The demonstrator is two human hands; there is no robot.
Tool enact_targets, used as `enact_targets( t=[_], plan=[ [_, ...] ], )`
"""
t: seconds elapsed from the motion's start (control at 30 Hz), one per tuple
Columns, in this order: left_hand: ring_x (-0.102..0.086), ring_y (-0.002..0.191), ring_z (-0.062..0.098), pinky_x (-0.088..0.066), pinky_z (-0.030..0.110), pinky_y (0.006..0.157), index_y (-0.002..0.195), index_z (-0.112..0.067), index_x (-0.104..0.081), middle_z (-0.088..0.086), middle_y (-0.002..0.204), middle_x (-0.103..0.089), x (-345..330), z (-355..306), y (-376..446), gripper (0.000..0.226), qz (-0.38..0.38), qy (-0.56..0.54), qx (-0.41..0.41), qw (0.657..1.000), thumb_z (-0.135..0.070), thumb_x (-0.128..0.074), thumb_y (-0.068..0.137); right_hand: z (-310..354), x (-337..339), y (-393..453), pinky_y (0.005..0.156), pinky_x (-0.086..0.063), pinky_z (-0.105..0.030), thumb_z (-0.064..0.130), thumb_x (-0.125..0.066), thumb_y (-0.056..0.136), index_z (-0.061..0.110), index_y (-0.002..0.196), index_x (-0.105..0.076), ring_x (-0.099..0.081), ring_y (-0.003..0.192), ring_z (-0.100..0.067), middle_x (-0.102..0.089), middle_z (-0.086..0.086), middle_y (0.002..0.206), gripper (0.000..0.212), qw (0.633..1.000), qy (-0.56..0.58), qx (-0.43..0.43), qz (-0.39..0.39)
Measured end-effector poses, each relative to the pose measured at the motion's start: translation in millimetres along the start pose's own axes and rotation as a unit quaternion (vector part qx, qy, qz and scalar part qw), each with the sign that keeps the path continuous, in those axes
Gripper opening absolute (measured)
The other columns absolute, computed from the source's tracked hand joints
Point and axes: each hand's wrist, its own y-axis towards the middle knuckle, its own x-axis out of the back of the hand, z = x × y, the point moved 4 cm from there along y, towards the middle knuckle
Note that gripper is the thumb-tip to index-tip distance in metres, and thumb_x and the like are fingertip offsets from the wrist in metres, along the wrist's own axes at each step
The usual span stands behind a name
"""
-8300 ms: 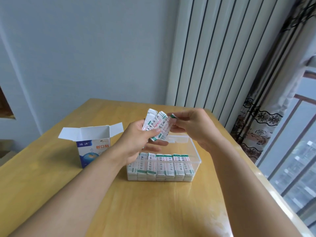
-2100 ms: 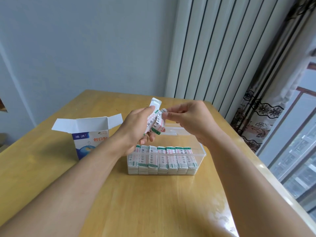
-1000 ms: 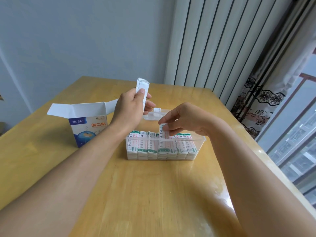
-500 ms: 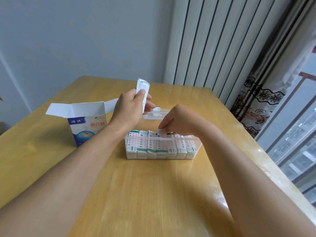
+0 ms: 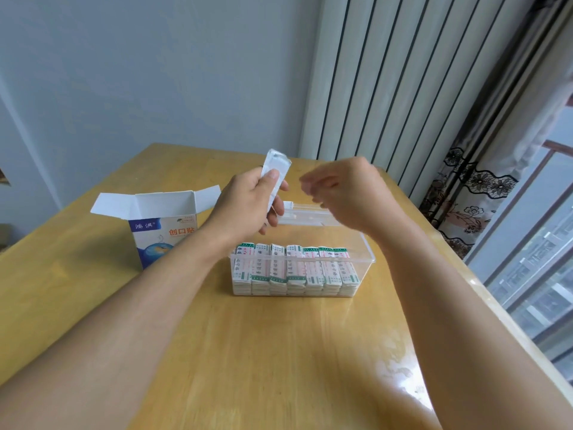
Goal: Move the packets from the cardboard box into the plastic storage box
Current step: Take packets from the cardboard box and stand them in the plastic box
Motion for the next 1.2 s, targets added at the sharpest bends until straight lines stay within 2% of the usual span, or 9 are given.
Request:
enact_targets(
  t=[0.13, 0.33, 0.4, 0.57, 0.67, 0.8, 0.93, 1.03, 1.2],
  plan=[
    [-0.049, 0.052, 0.014, -0.038, 0.024, 0.041, 0.097, -0.011, -0.063, 0.000, 0.065, -0.055, -10.3, -4.2, -6.6, 0.035, 0.087, -0.027, 0.008, 0.996, -0.035, -0.040, 0.109, 3.8, 2.0, -2.1, 0.077, -0.063, -0.029, 0.028, -0.075, 0.092, 0.017, 0.118, -0.075, -0.075, 0.078, -0.006, -0.079, 0.007, 0.091, 0.028, 0.982, 0.186, -0.003, -0.024],
    [-0.046, 0.056, 0.015, -0.033, 0.024, 0.044, 0.110, -0.008, -0.070, 0.005, 0.074, -0.057, -15.5, -3.6, -9.9, 0.050, 0.160, -0.133, 0.090, 0.974, -0.045, -0.037, 0.108, -1.7, 2.9, -1.4, 0.073, -0.060, -0.026, 0.018, -0.082, 0.086, 0.021, 0.097, -0.080, -0.074, 0.072, -0.013, -0.079, 0.006, 0.081, 0.012, 0.975, 0.220, -0.013, -0.017],
    [-0.047, 0.058, 0.017, -0.033, 0.025, 0.045, 0.113, -0.005, -0.072, 0.008, 0.077, -0.058, -14.0, -2.4, -9.5, 0.053, 0.155, -0.190, 0.124, 0.961, -0.044, -0.037, 0.108, -3.6, 5.1, -0.6, 0.072, -0.058, -0.025, 0.019, -0.082, 0.086, 0.024, 0.092, -0.079, -0.070, 0.067, -0.008, -0.078, 0.006, 0.080, 0.008, 0.977, 0.210, -0.012, -0.018],
    [-0.045, 0.061, 0.013, -0.038, 0.021, 0.046, 0.109, -0.004, -0.074, 0.004, 0.081, -0.054, -10.6, 3.5, -6.7, 0.032, 0.113, -0.231, 0.163, 0.953, -0.027, -0.052, 0.105, -10.1, 5.0, 1.7, 0.077, -0.063, -0.042, 0.026, -0.084, 0.082, 0.021, 0.082, -0.078, -0.072, 0.073, -0.024, -0.076, -0.003, 0.079, 0.008, 0.984, 0.178, -0.015, 0.011],
    [-0.044, 0.062, 0.009, -0.036, 0.017, 0.048, 0.111, -0.008, -0.071, 0.000, 0.083, -0.051, -10.2, 6.0, -3.4, 0.017, 0.081, -0.202, 0.150, 0.964, -0.016, -0.059, 0.101, -14.9, -1.9, 1.5, 0.084, -0.063, -0.040, 0.018, -0.081, 0.084, 0.016, 0.092, -0.080, -0.074, 0.076, -0.019, -0.077, -0.003, 0.080, 0.008, 0.965, 0.251, -0.055, 0.050],
    [-0.044, 0.063, 0.010, -0.038, 0.023, 0.057, 0.113, -0.018, -0.067, -0.003, 0.076, -0.053, -7.1, 8.9, 0.6, 0.015, 0.027, -0.106, 0.102, 0.989, -0.013, -0.064, 0.099, -11.0, -10.2, 0.0, 0.087, -0.061, -0.033, 0.006, -0.072, 0.091, 0.004, 0.116, -0.073, -0.076, 0.087, -0.025, -0.078, -0.014, 0.101, 0.025, 0.922, 0.362, -0.087, 0.111],
    [-0.055, 0.066, 0.011, -0.046, 0.026, 0.064, 0.098, -0.025, -0.066, -0.001, 0.081, -0.061, -7.2, 7.5, 0.0, 0.013, 0.022, -0.083, 0.083, 0.993, -0.012, -0.067, 0.097, -12.1, -13.7, 1.5, 0.087, -0.062, -0.037, 0.000, -0.075, 0.088, 0.006, 0.107, -0.074, -0.077, 0.086, -0.026, -0.078, -0.013, 0.095, 0.020, 0.935, 0.341, -0.079, 0.048],
    [-0.064, 0.072, 0.014, -0.052, 0.028, 0.067, 0.101, -0.019, -0.067, 0.005, 0.099, -0.065, -9.1, 5.9, -2.1, 0.009, 0.044, -0.109, 0.098, 0.988, -0.014, -0.060, 0.102, -15.1, -13.4, 2.4, 0.085, -0.063, -0.037, -0.002, -0.074, 0.088, 0.006, 0.102, -0.075, -0.078, 0.084, -0.024, -0.079, -0.012, 0.092, 0.016, 0.945, 0.318, -0.078, 0.018],
    [-0.067, 0.070, 0.012, -0.052, 0.025, 0.065, 0.104, -0.017, -0.067, 0.009, 0.103, -0.072, -9.3, 5.8, -4.7, 0.016, 0.063, -0.079, 0.084, 0.991, -0.015, -0.051, 0.105, -15.9, -14.7, 2.5, 0.082, -0.063, -0.038, 0.007, -0.079, 0.087, 0.006, 0.107, -0.075, -0.078, 0.079, -0.022, -0.079, -0.008, 0.087, 0.020, 0.953, 0.292, -0.085, 0.006]
  ],
)
